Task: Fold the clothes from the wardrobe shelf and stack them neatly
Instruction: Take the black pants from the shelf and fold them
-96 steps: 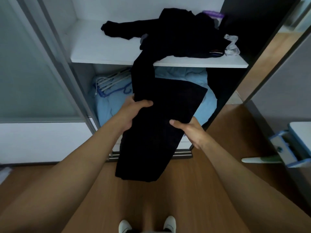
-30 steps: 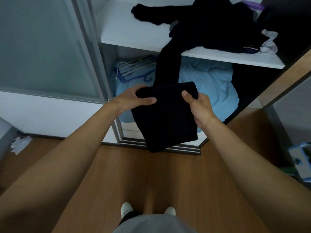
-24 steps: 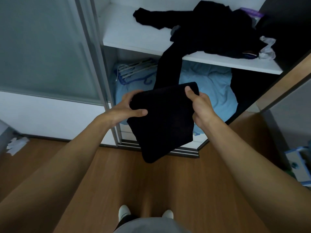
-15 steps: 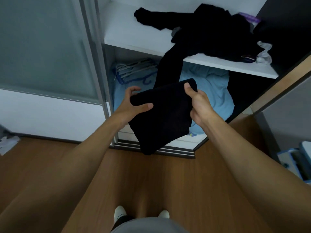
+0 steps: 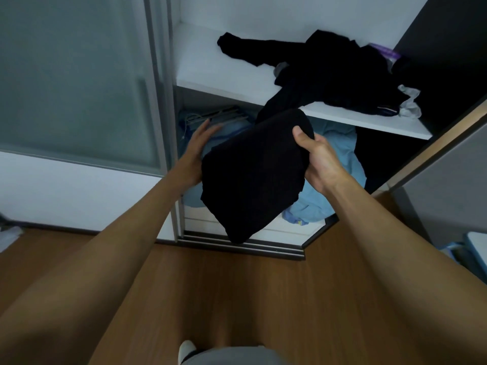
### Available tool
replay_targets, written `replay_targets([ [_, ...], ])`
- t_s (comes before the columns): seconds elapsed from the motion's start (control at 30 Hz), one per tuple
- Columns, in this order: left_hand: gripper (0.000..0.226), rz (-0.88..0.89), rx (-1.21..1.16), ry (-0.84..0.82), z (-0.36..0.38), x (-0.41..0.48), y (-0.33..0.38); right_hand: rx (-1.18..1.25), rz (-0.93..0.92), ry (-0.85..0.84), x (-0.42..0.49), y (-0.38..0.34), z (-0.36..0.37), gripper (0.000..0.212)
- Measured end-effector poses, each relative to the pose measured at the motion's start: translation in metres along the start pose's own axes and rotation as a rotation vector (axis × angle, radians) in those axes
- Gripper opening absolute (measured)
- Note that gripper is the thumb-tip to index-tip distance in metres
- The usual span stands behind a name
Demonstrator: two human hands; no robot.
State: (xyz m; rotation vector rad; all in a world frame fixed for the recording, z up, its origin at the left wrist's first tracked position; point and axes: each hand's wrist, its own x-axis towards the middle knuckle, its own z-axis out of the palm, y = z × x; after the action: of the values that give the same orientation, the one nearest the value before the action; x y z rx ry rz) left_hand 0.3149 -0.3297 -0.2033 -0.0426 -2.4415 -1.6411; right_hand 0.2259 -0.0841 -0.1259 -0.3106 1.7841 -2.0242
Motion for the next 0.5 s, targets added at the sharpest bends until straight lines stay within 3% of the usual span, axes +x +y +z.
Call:
replay_targets([
  [0.07, 0.028, -0.069, -0.241, 0.023, -0.011, 0.005, 0.008, -0.037, 0.002, 0.024, 0.004, 0.003, 0.006, 0.029],
  [0.1, 0.019, -0.064, -0.264, 0.033, -0.015, 0.012, 0.007, -0.066, -0.015, 0.066, 0.007, 0.004, 0.008, 0.028],
  [0.2, 0.046, 0.008, -0.182, -0.062, -0.029, 0.012, 0.005, -0.141, -0.110, 0.223, 0.017, 0.010, 0.013, 0.020],
  [0.27, 0.039, -0.018, -0.203, -0.096, -0.035, 0.007, 0.002, -0.080, -0.119, 0.233, 0.023, 0.015, 0.019, 0.027],
  [0.4, 0.026, -0.203, -0.713, -0.112, -0.045, 0.001, -0.012, 0.009, -0.105, 0.310, 0.031, 0.016, 0.038, 0.025],
  [0.43, 0.032, -0.207, -0.779, -0.155, -0.047, -0.002, -0.013, 0.021, -0.113, 0.359, 0.034, 0.014, 0.044, 0.026],
  [0.5, 0.071, -0.176, -0.685, -0.235, -0.047, -0.003, -0.014, 0.047, -0.126, 0.451, 0.040, 0.006, 0.053, 0.026],
])
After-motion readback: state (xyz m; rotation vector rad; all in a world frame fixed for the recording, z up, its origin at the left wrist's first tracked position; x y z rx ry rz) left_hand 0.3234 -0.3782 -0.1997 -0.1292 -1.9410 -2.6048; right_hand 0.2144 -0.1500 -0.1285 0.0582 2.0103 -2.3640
